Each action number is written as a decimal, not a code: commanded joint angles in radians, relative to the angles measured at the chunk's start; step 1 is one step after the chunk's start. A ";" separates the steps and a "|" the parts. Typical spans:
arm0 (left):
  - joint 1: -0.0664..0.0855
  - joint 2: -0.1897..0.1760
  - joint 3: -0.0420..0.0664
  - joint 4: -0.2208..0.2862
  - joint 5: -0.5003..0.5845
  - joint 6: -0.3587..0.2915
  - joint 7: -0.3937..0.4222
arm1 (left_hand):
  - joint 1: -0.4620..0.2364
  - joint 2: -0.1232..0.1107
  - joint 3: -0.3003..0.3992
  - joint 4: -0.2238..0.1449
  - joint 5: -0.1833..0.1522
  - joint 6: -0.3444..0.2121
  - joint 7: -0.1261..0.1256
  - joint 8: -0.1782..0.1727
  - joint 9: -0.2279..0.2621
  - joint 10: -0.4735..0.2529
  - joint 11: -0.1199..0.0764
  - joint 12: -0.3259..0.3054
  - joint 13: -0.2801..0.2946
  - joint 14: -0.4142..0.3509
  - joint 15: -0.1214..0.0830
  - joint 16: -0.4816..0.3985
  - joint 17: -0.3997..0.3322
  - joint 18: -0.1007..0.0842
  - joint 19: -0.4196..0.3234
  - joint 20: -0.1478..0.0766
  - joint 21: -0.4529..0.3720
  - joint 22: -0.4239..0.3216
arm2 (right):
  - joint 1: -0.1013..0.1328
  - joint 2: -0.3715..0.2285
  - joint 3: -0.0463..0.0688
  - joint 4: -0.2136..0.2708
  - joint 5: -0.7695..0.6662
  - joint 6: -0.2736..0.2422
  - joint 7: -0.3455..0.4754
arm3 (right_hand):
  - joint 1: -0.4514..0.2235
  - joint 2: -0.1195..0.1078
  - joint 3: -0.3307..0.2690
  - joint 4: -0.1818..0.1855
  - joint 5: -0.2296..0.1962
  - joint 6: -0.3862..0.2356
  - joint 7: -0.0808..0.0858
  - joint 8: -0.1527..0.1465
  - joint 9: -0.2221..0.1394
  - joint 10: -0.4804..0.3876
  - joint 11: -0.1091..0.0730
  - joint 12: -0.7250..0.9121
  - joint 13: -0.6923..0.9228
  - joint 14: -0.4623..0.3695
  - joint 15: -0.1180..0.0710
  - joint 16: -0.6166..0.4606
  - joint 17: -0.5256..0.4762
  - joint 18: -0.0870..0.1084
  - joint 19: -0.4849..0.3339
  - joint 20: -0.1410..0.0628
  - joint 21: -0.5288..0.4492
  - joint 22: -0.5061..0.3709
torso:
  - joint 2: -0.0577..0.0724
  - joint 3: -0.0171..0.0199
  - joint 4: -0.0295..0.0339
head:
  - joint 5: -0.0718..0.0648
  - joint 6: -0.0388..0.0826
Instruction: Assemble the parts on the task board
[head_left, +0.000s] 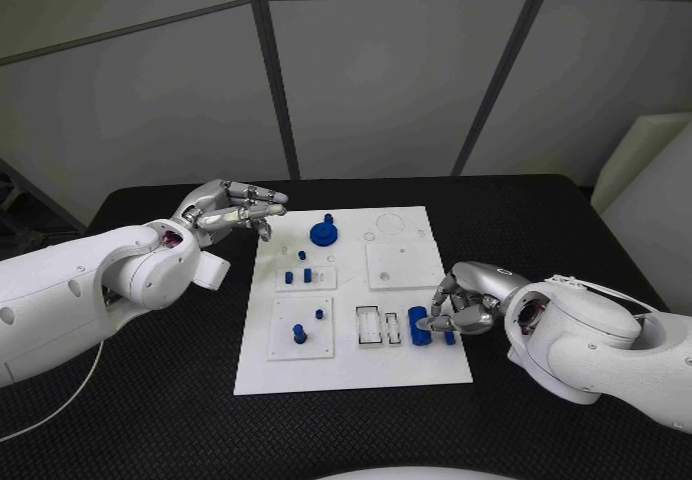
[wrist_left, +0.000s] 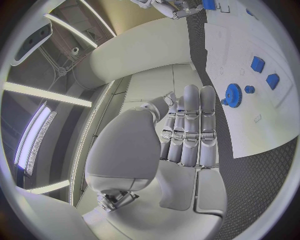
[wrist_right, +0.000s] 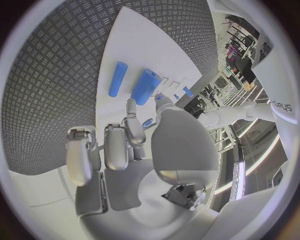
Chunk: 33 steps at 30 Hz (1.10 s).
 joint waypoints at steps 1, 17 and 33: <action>0.001 0.000 0.001 0.002 0.006 0.006 0.007 | -0.004 0.002 -0.005 -0.001 -0.004 -0.006 -0.001 -0.005 -0.001 -0.005 -0.001 -0.005 0.002 -0.007 -0.003 -0.005 -0.001 -0.004 -0.002 0.002 -0.006 -0.002 | -0.008 0.007 -0.001 -0.004 -0.040 0.021 -0.016 | -0.008 0.000 -0.008 0.000 -0.004 -0.008 -0.001 -0.001 0.003 -0.009 -0.001 -0.005 -0.002 0.046 -0.001 0.000 -0.001 -0.015 0.106 0.002 0.003 0.263 | 0.000 -0.0001 -0.0006 | 0.000 -0.002; 0.001 -0.005 0.001 0.004 0.006 0.008 0.006 | -0.006 0.003 -0.006 0.000 -0.004 -0.006 -0.001 -0.005 -0.001 -0.005 -0.001 -0.004 0.002 -0.007 -0.002 -0.006 -0.002 -0.004 -0.002 0.003 -0.008 -0.003 | -0.052 0.080 -0.002 -0.068 -0.069 0.012 -0.025 | 0.006 0.008 -0.005 -0.001 -0.001 -0.013 -0.001 -0.003 0.030 -0.015 0.000 -0.009 0.000 0.044 0.000 0.001 0.002 -0.015 0.106 0.003 0.003 0.263 | 0.000 0.0000 0.0005 | 0.002 -0.007; 0.001 -0.010 0.001 0.005 0.013 0.009 0.005 | -0.007 0.003 -0.007 0.000 -0.004 -0.006 -0.001 -0.005 -0.001 -0.005 0.000 -0.004 0.002 -0.007 -0.002 -0.006 -0.002 -0.004 -0.001 0.003 -0.008 -0.003 | -0.060 0.068 -0.001 -0.030 -0.049 -0.157 -0.019 | 0.086 0.049 0.028 -0.002 0.094 0.000 -0.008 -0.004 0.105 -0.007 -0.007 0.006 0.029 0.046 -0.005 0.007 0.018 -0.015 0.106 0.000 0.003 0.263 | -0.002 0.0004 -0.0015 | 0.009 -0.010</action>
